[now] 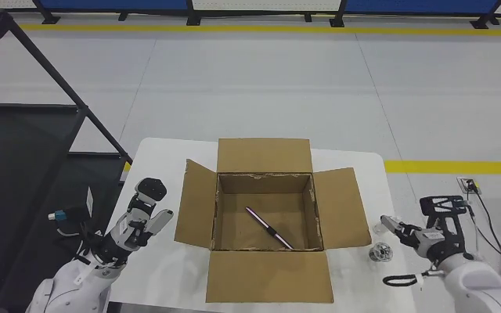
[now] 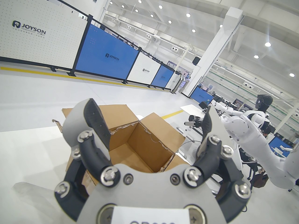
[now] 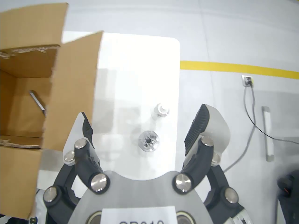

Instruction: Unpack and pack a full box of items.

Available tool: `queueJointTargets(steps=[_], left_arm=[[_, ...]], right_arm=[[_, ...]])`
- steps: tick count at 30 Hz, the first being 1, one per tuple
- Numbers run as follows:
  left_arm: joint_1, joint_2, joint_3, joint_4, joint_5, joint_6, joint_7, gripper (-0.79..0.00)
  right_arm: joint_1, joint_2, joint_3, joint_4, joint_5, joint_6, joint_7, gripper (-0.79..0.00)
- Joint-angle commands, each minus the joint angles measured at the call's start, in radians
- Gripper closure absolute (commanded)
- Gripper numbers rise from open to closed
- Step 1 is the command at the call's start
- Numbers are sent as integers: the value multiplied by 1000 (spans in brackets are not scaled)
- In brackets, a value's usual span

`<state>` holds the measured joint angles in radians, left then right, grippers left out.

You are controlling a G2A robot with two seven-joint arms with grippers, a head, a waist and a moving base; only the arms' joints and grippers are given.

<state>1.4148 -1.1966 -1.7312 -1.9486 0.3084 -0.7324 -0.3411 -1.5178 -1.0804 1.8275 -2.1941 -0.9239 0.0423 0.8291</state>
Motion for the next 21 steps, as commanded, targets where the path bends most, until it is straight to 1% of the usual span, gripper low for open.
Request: queueJointTargets(steps=[1, 10, 12, 13, 15, 18, 21], left_arm=[[0, 0, 0, 0, 0, 0, 0, -785], [0, 0, 0, 0, 0, 0, 0, -785], [0, 0, 0, 0, 0, 0, 0, -785], [0, 0, 0, 0, 0, 0, 0, -785], [0, 0, 0, 0, 0, 0, 0, -785], [0, 0, 0, 0, 0, 0, 0, -785], [0, 0, 0, 0, 0, 0, 0, -785]], right_arm=[[48, -3, -17, 42, 95, 37, -4, -785], [49, -3, -20, 41, 91, 38, -4, -785], [65, -1, -67, 30, 53, 26, 33, -785], [90, 0, -100, 32, 46, 23, 62, -785], [155, -1, -162, 62, 49, 48, 117, -785], [265, -3, -236, 141, 94, 72, 203, -785], [364, -7, -288, 228, 128, 119, 271, -785]])
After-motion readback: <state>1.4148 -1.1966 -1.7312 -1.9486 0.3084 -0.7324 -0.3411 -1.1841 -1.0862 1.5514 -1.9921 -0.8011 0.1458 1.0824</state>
